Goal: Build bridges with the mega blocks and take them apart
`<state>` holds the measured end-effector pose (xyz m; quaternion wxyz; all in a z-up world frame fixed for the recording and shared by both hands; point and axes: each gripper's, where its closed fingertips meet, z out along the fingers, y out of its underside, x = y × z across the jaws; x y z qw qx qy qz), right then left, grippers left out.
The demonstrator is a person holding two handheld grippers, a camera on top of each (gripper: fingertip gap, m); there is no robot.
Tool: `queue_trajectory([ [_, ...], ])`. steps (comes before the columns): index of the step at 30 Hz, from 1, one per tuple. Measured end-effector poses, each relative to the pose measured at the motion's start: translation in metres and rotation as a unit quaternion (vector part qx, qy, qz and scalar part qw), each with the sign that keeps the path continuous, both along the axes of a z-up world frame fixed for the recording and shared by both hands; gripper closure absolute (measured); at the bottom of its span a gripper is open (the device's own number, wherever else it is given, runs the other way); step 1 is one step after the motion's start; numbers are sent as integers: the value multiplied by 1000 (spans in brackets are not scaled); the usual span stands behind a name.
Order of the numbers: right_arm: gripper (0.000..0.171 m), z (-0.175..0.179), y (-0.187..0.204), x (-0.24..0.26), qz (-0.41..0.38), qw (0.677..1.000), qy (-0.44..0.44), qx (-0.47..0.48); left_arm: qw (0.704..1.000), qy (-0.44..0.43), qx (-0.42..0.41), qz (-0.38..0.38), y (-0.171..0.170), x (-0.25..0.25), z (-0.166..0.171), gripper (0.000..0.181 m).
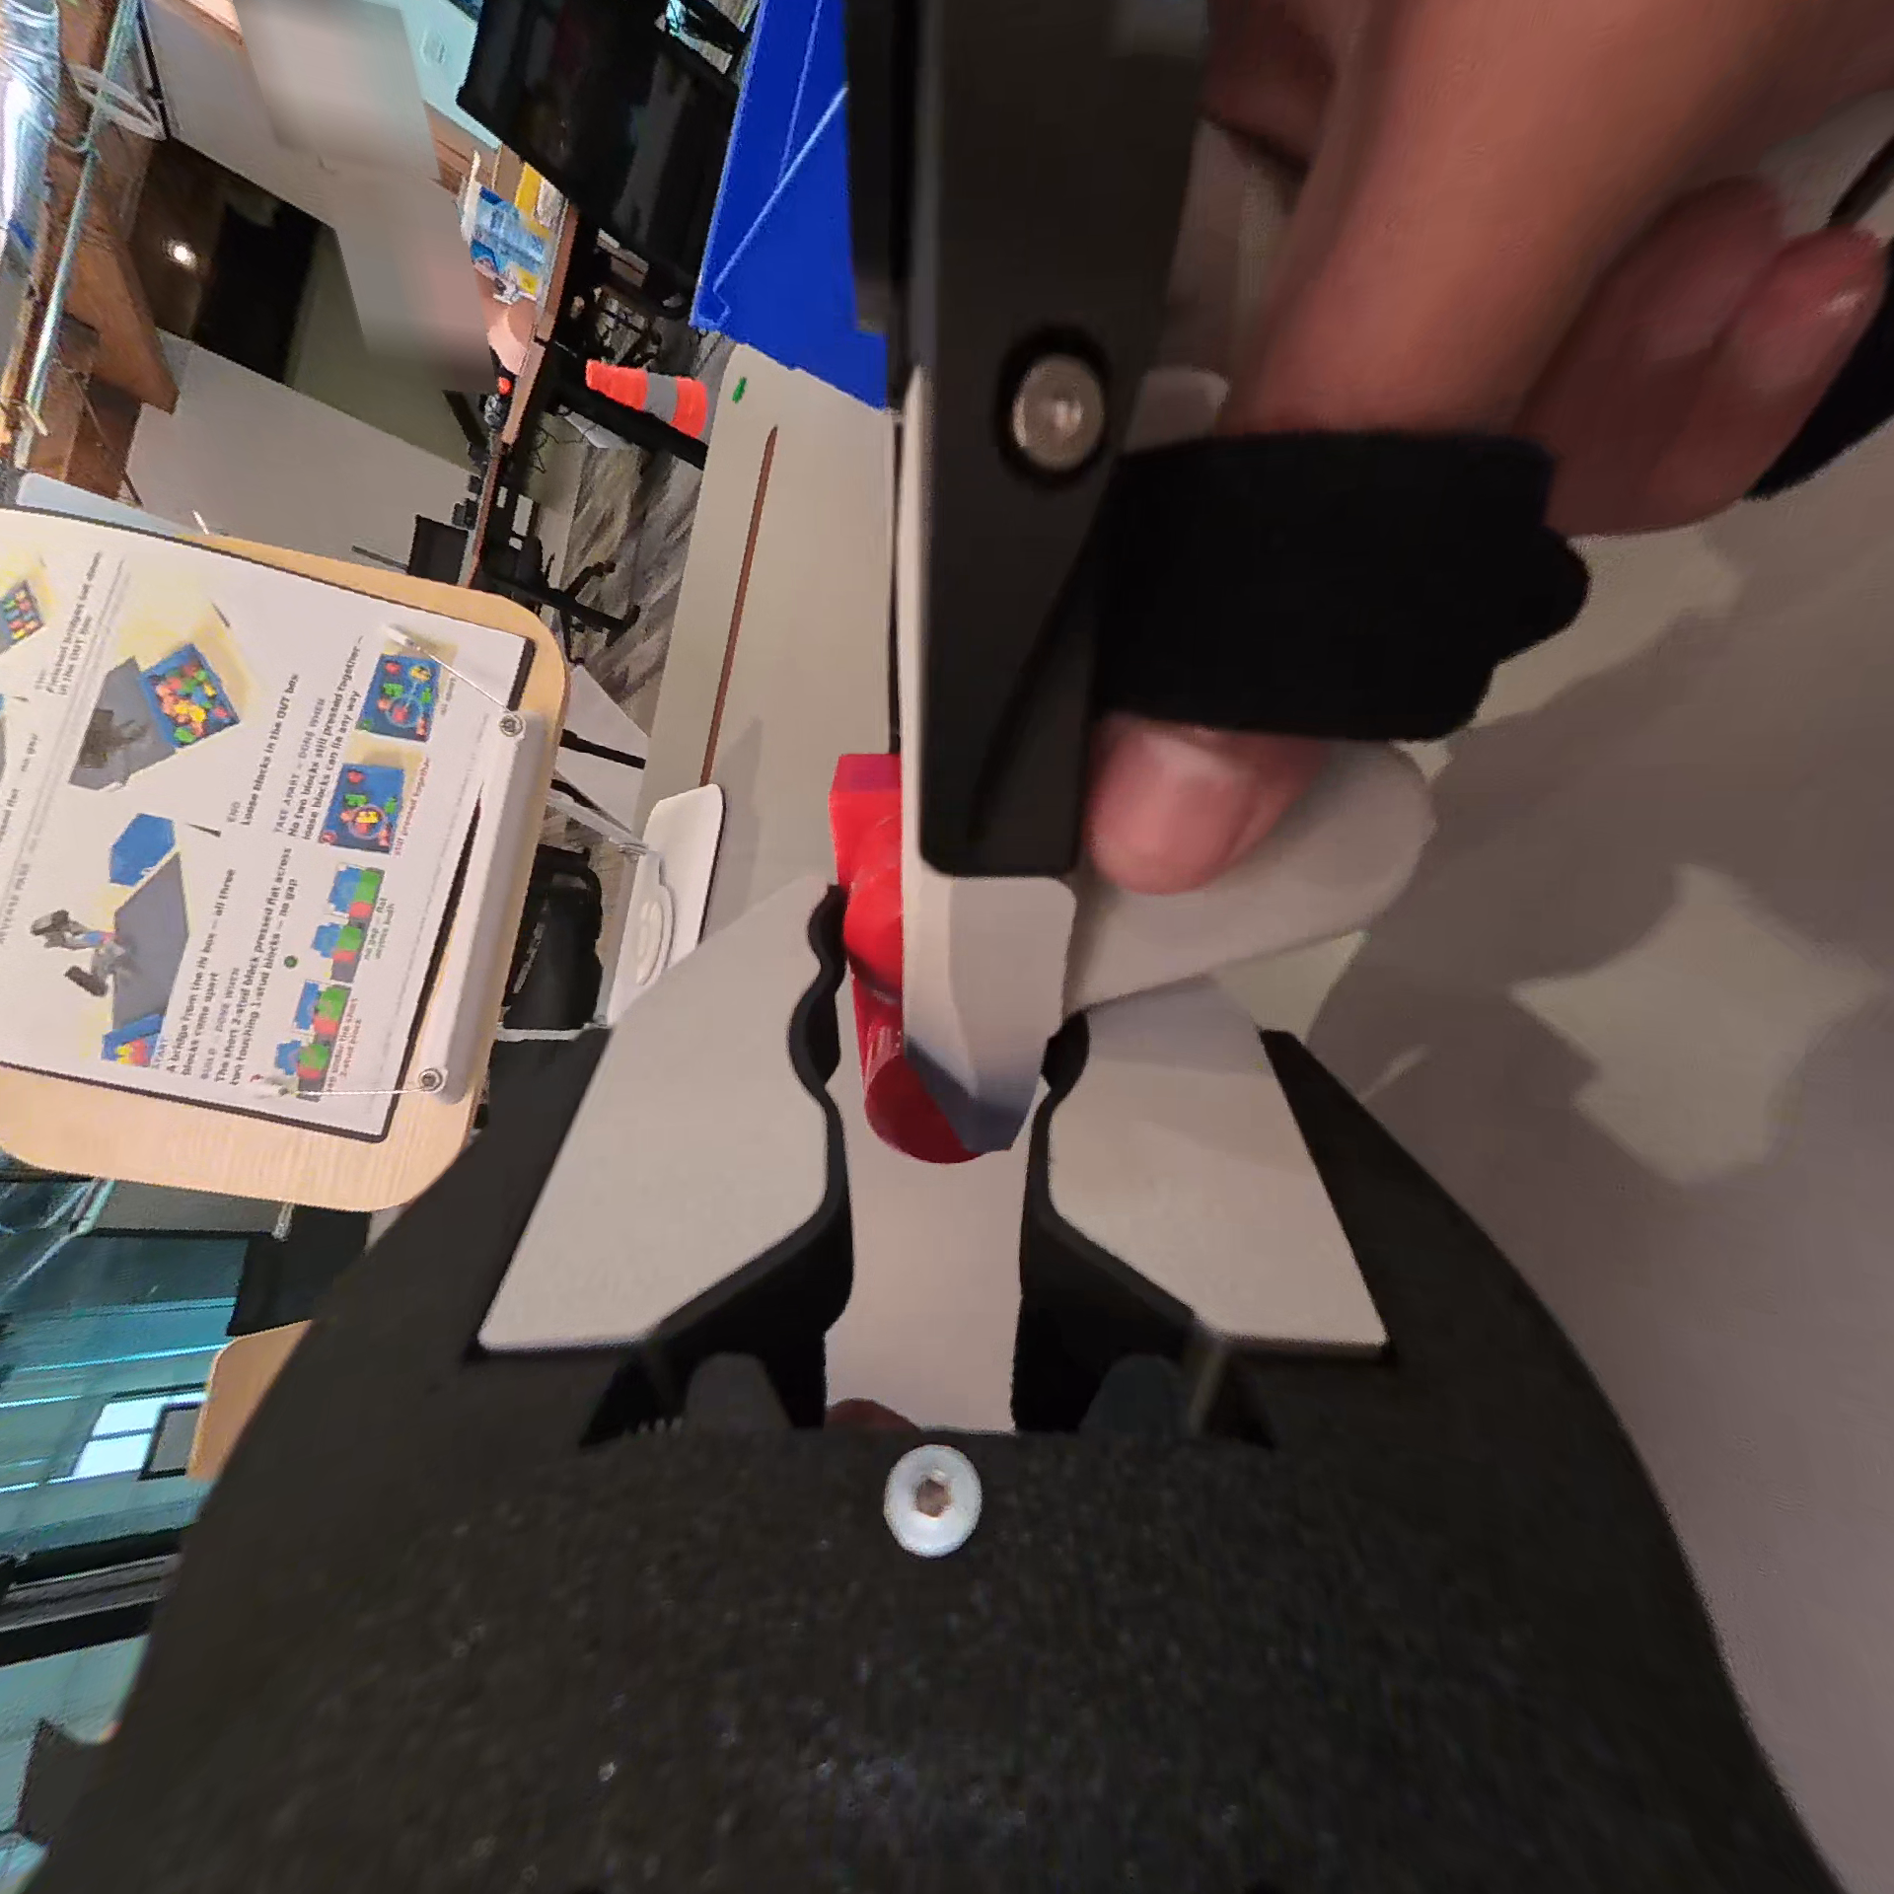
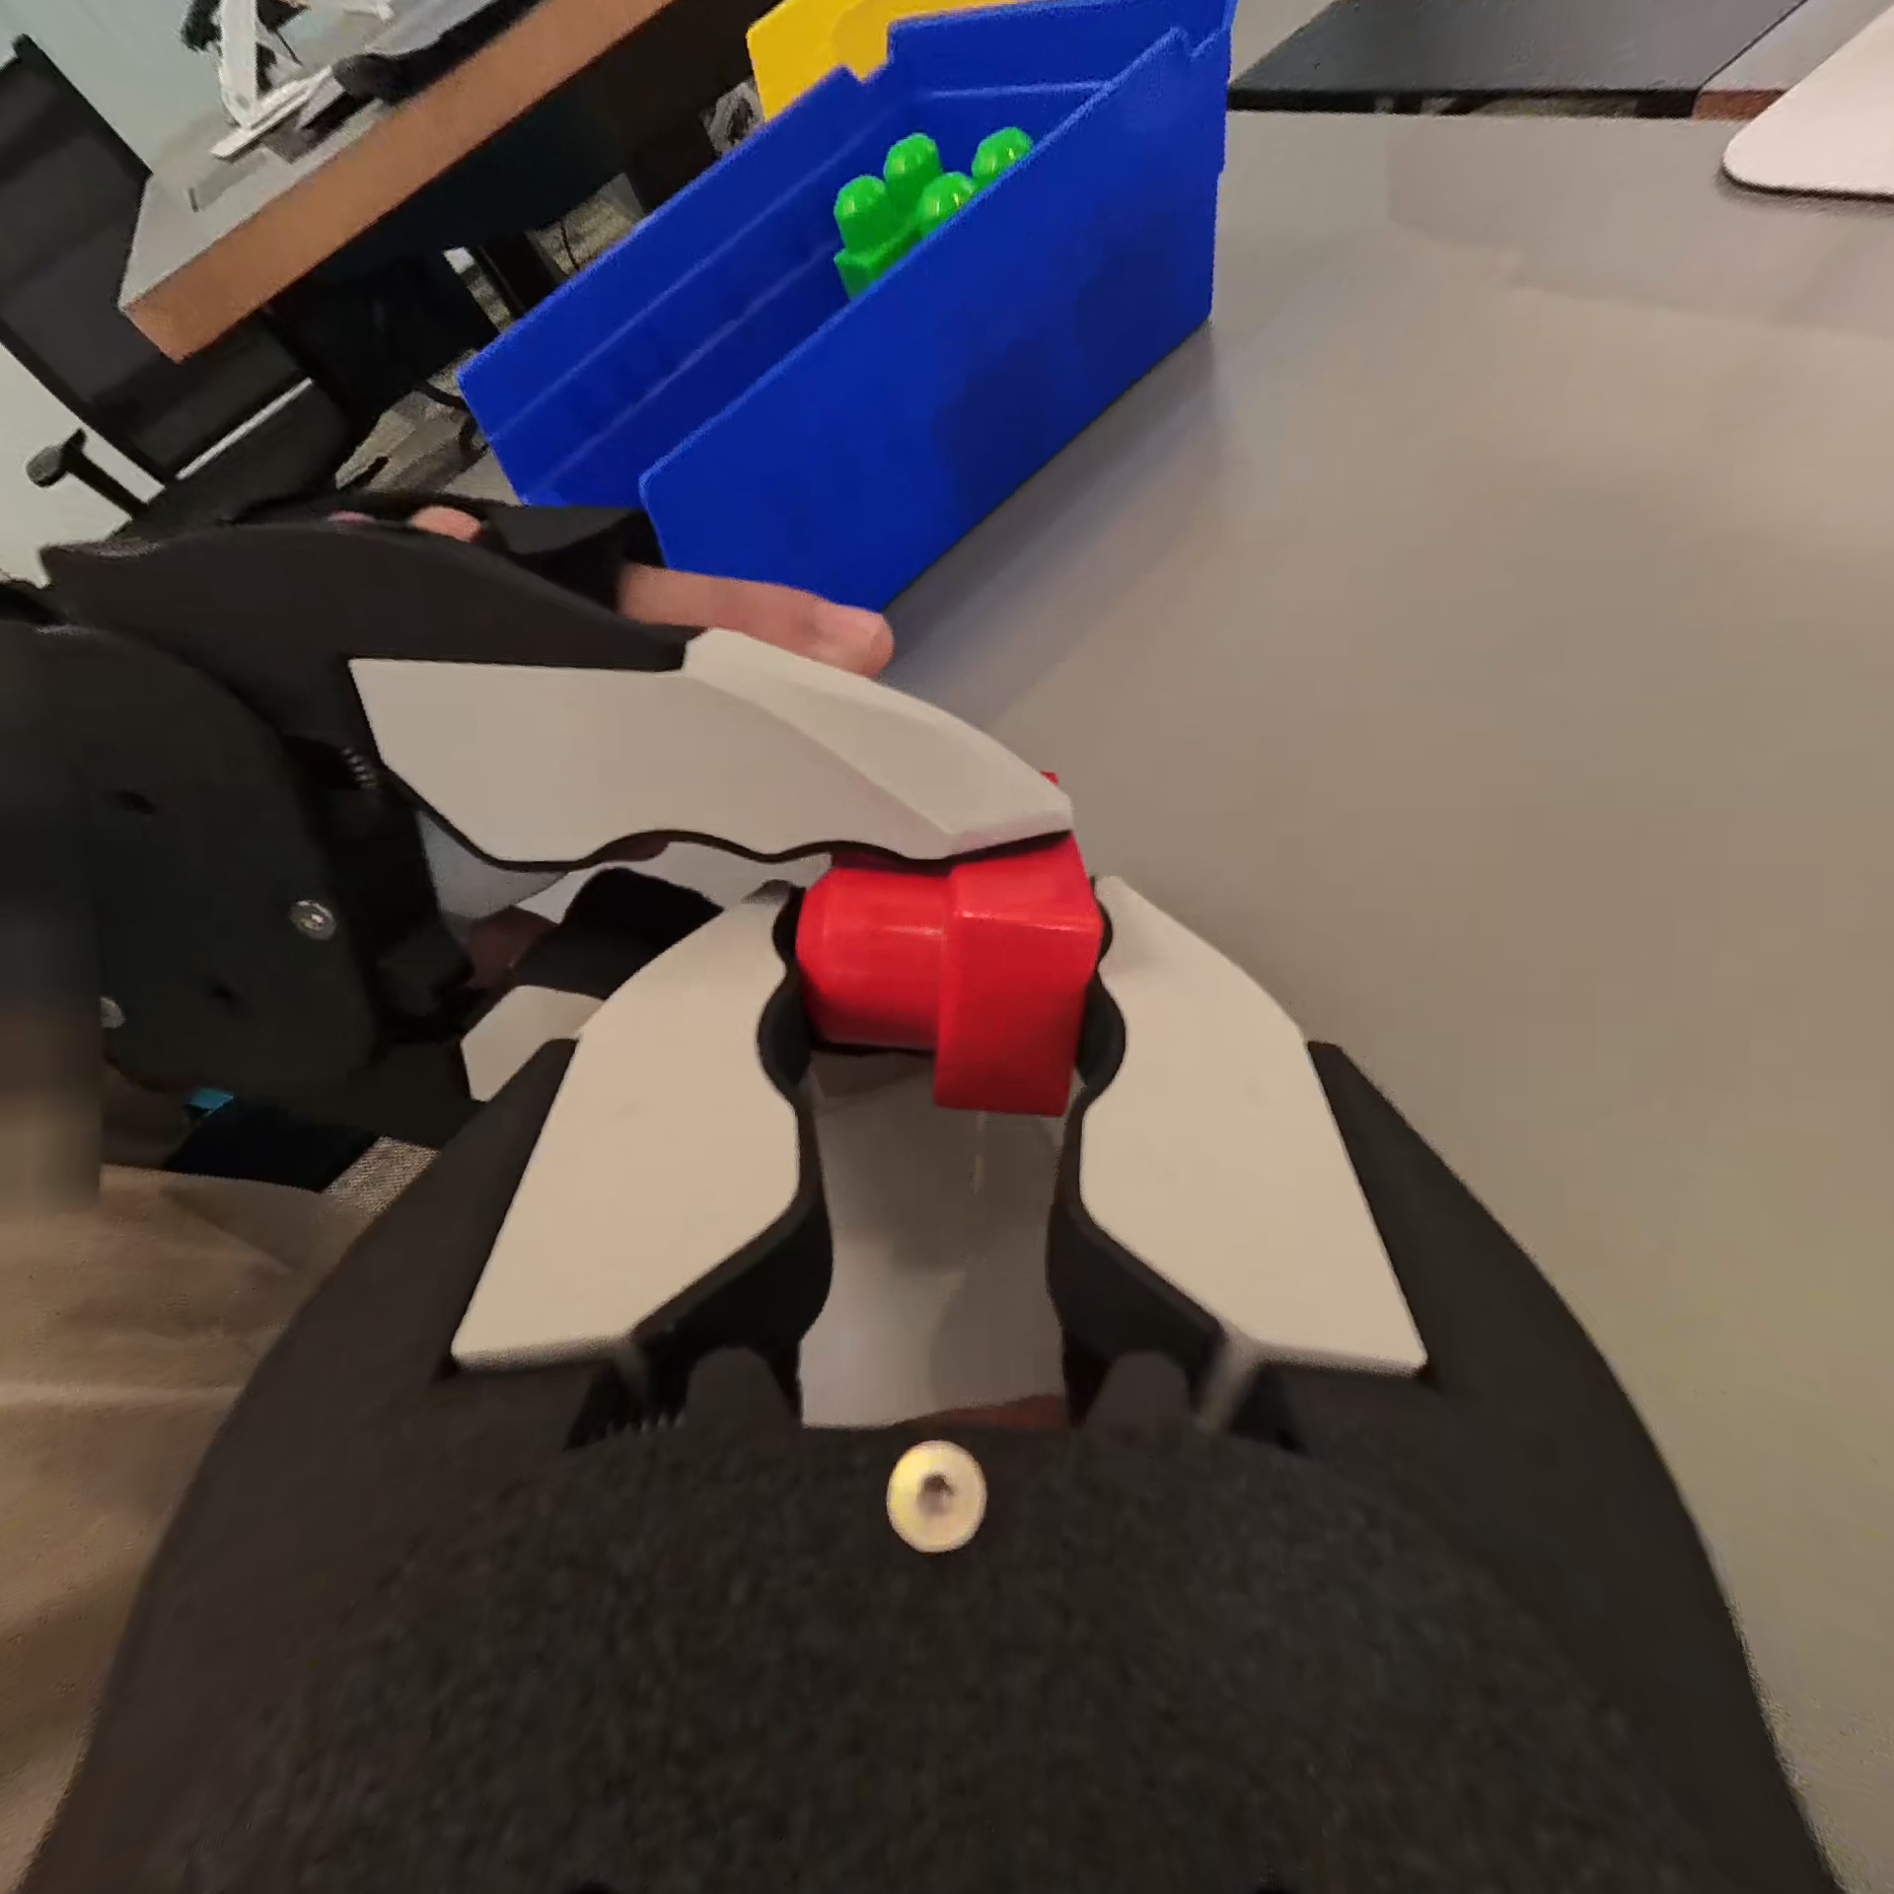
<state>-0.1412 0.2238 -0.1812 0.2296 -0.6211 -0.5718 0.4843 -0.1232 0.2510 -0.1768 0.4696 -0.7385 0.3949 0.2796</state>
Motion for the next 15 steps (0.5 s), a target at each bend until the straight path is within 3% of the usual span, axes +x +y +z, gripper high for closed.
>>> queue_trajectory([
  [7, 123, 2, -3, 2, 20, 1000, -3, -16, 1000, -21, 4, 4, -2, 0, 2, 147],
  [11, 123, 11, 15, 10, 0, 1000, 9, -7, 998, -47, 19, 25, -10, -14, 6, 147],
  [15, 123, 25, 45, 31, -37, 998, 54, 4, 984, -149, 20, 92, -24, -46, 0, 138],
])
